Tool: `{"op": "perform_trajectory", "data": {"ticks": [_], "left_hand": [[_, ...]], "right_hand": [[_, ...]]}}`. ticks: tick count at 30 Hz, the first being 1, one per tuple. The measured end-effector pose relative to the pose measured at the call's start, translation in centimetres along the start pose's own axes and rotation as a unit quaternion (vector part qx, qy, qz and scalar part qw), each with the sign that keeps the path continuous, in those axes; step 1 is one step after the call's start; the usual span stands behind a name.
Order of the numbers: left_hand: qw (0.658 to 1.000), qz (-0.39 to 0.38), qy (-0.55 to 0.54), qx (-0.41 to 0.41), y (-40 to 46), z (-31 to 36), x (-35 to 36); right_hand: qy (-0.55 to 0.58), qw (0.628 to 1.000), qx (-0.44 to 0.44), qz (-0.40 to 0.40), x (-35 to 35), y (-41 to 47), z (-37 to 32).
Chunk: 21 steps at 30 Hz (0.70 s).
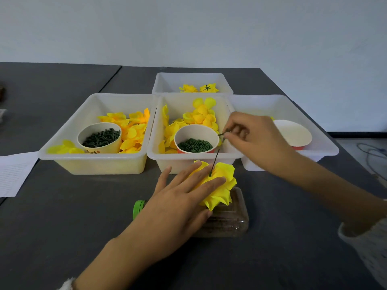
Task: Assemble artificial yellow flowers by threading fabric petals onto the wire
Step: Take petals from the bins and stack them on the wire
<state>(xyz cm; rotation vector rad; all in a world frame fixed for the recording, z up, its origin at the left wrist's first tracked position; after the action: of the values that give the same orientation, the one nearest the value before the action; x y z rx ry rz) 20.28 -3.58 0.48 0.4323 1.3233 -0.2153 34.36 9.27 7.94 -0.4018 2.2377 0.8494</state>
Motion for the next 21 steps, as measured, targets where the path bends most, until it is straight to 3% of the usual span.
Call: {"op": "perform_trajectory", "data": {"ticks": [4, 12, 18, 21], "left_hand": [[1.0, 0.0, -0.004, -0.002, 0.0, 0.0, 0.0], [1.0, -0.001, -0.007, -0.01, 0.1, 0.0, 0.2], [1.0, 0.009, -0.003, -0.009, 0.0, 0.0, 0.3], [1.0, 0.01, 0.002, -0.009, 0.0, 0.1, 0.3]], "right_hand": [[0.091, 0.996, -0.009, -0.004, 1.1, -1.3, -2.4], [-0.022, 0.992, -0.12, 0.008, 0.7, -3.4, -4.1], [-0.159, 0.96, -0.229, 0.031, 0.8, -4.5, -5.4], [-0.164, 0.956, -0.236, 0.059, 0.7, -4.7, -5.6]]}}
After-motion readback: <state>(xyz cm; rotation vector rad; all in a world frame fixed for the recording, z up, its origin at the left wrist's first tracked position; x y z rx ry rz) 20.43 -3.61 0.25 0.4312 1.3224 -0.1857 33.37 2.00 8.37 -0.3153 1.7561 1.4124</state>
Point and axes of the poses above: each hand's wrist, its own y-axis towards the middle knuckle, its own x-axis out of the palm, z = x × y, the point moved 6 cm from there along y, towards the middle knuckle
